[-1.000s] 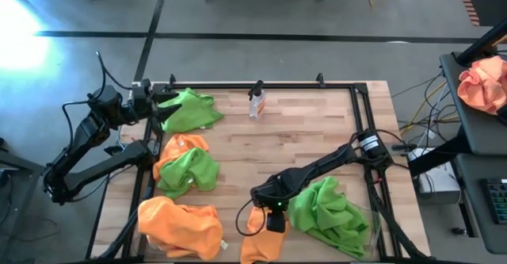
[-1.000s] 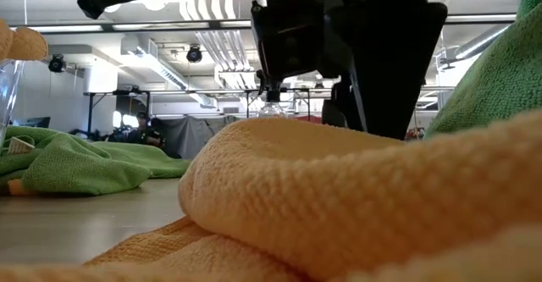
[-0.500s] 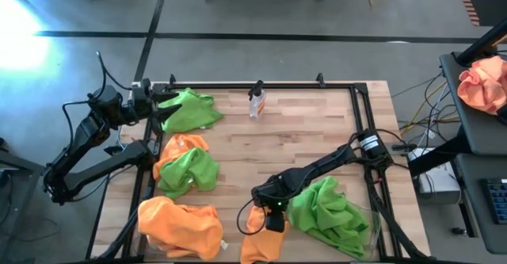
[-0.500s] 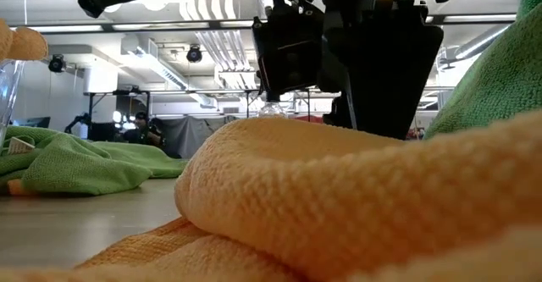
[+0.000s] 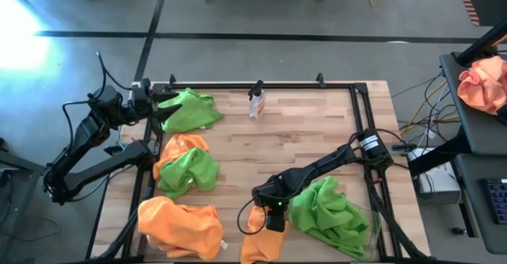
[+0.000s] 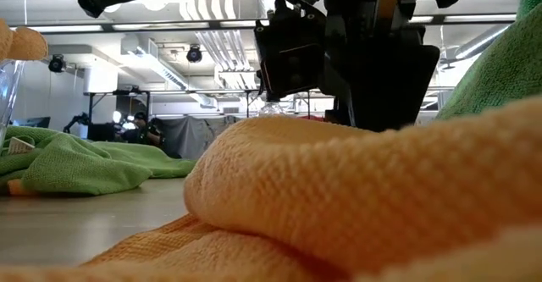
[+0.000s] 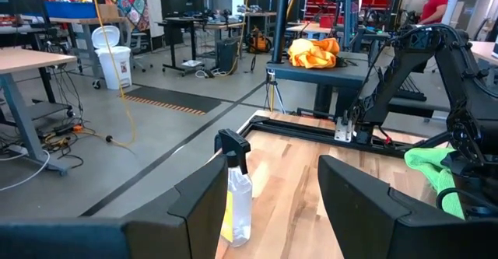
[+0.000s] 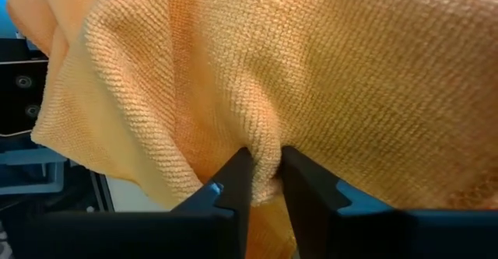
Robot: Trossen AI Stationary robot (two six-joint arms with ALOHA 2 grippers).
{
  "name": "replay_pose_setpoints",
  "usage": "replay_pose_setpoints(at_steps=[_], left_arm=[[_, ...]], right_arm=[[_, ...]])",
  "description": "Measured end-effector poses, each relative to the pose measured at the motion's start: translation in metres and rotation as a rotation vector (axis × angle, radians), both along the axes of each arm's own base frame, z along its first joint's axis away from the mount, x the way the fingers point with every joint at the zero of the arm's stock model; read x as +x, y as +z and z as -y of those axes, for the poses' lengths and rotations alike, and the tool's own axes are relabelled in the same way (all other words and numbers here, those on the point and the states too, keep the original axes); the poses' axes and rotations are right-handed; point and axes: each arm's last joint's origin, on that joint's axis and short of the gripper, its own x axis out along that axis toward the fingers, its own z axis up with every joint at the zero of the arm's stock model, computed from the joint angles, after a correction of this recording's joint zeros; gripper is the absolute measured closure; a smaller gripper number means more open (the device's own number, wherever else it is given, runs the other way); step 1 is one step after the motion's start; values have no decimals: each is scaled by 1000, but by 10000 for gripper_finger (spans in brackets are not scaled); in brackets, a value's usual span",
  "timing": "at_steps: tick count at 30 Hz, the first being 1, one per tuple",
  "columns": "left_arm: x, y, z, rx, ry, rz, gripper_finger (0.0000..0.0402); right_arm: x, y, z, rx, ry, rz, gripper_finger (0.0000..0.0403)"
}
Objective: Sort microfiber towel by color & place in baskets
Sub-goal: Put the orange microfiber cloth into the left transparent bin
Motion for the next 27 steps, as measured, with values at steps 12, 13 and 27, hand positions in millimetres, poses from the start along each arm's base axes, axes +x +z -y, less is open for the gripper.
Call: replay_pose_setpoints(at_steps=[12,13,27], left_arm=[[0,1,0,-10,2,16,216],[-1,1,1,-8,2,17,216],[-14,5,13,40,1,76,216]], right_arm=[[18,23,10,20,-42,71,389],[21,27,13,21,-46,86,391],[57,114,67,-260,-91,334,393]])
